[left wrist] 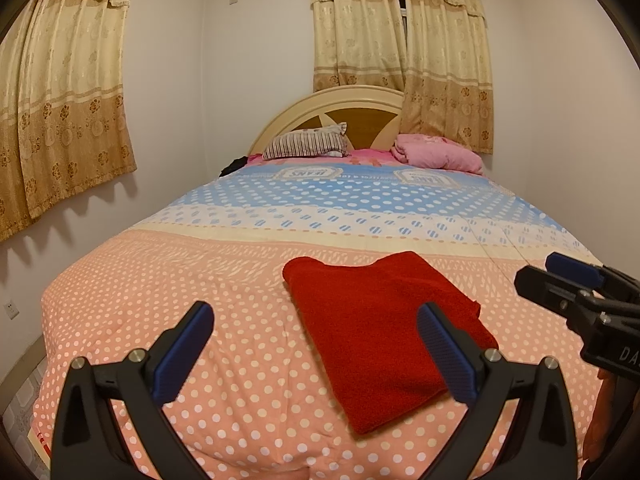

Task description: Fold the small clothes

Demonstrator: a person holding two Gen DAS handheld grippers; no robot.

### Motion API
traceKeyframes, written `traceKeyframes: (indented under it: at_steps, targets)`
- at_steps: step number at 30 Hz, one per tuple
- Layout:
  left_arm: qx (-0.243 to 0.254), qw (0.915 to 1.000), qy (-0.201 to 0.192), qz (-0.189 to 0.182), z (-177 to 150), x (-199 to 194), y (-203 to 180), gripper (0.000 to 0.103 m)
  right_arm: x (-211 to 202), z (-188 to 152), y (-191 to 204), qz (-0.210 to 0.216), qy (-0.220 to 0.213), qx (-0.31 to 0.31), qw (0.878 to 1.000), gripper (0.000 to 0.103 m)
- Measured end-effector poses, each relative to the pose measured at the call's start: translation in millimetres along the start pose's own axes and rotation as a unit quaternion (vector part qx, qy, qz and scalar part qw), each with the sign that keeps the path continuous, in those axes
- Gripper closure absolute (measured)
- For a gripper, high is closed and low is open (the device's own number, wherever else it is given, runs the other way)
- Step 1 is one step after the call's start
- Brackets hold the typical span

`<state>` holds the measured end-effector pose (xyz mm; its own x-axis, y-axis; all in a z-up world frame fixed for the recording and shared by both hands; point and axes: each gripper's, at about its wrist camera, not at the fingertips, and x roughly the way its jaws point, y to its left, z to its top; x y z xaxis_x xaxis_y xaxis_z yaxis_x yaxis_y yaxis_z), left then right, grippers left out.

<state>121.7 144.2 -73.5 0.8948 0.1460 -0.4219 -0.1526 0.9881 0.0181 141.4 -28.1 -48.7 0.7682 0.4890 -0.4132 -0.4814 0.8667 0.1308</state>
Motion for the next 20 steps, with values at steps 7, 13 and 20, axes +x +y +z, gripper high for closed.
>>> traceKeyframes:
  at_steps: [7, 13, 20]
  targets:
    - [-0.005, 0.9999, 0.011, 0.0, -0.5, 4.0, 3.6, 0.0, -1.2, 0.6, -0.8, 0.001, 0.001, -0.001, 1.0, 0.031]
    - [-0.005, 0.9998, 0.019, 0.01, -1.9, 6.9, 5.6, 0.0, -1.2, 0.4, -0.8, 0.001, 0.0, -0.001, 1.0, 0.031]
    - [0.002, 0.9998, 0.014, 0.011, -3.6, 7.2, 2.8, 0.0, -1.9, -1.3, -2.0, 0.0, 0.002, -0.001, 1.0, 0.03]
